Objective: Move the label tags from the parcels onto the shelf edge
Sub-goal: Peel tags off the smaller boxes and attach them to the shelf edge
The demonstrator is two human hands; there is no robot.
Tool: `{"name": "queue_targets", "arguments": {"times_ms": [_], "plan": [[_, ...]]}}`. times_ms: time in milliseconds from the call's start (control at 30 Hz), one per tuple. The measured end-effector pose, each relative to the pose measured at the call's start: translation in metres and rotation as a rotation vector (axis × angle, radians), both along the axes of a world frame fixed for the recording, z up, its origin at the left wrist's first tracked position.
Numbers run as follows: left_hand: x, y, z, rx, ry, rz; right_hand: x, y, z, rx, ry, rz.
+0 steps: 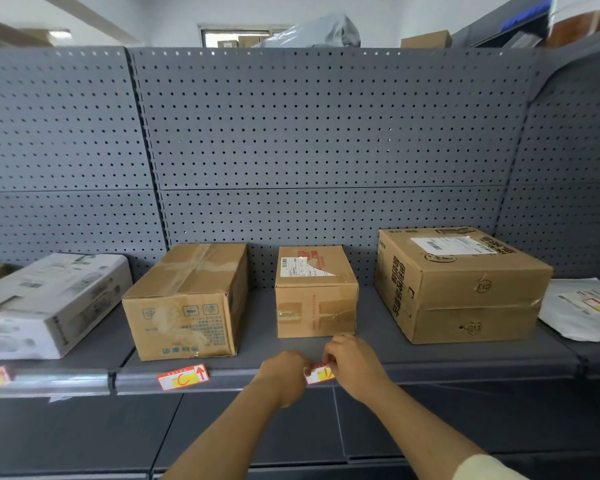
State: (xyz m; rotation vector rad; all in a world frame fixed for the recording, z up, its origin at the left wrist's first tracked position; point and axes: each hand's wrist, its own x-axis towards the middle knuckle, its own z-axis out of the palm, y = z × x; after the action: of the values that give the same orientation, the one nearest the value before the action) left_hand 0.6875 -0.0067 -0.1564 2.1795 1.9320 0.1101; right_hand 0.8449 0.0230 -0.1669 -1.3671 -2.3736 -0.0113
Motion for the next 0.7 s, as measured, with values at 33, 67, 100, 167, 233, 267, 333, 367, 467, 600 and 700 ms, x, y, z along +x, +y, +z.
{"name": "queue_targets", "arguments": {"times_ms": [33, 67, 100, 167, 233, 267, 333, 367, 467, 600, 700], "plan": [[-0.001, 0.0, 0.001, 0.005, -0.008, 0.009, 0.0, 0.0, 0.001, 0.005, -0.002, -0.002], [-0.003, -0.001, 0.002, 0.01, -0.014, 0.017, 0.001, 0.0, 0.002, 0.003, -0.006, -0.002], [-0.004, -0.001, 0.004, 0.014, -0.016, 0.023, 0.002, -0.001, 0.002, 0.003, -0.014, 0.001], [-0.007, -0.001, 0.008, 0.019, -0.011, 0.026, 0.004, -0.001, 0.005, 0.009, -0.037, 0.007], [-0.008, -0.001, 0.012, 0.018, 0.005, 0.025, 0.006, -0.001, 0.008, 0.015, -0.05, 0.004], [-0.008, -0.001, 0.015, 0.02, 0.016, 0.023, 0.007, -0.001, 0.009, 0.019, -0.057, 0.0], [-0.007, 0.0, 0.02, 0.032, 0.045, 0.017, 0.011, 0.0, 0.013, 0.025, -0.085, -0.007], [-0.005, 0.001, 0.022, 0.04, 0.059, 0.012, 0.012, -0.001, 0.015, 0.029, -0.102, -0.012], [0.006, 0.003, 0.029, 0.054, 0.052, -0.013, 0.019, -0.004, 0.02, 0.031, -0.144, -0.039], [0.032, 0.008, 0.034, 0.071, 0.001, -0.088, 0.036, -0.009, 0.027, 0.017, -0.186, -0.09], [0.063, 0.014, 0.038, 0.108, 0.063, -0.191, 0.06, -0.014, 0.031, 0.018, -0.224, -0.129]]}}
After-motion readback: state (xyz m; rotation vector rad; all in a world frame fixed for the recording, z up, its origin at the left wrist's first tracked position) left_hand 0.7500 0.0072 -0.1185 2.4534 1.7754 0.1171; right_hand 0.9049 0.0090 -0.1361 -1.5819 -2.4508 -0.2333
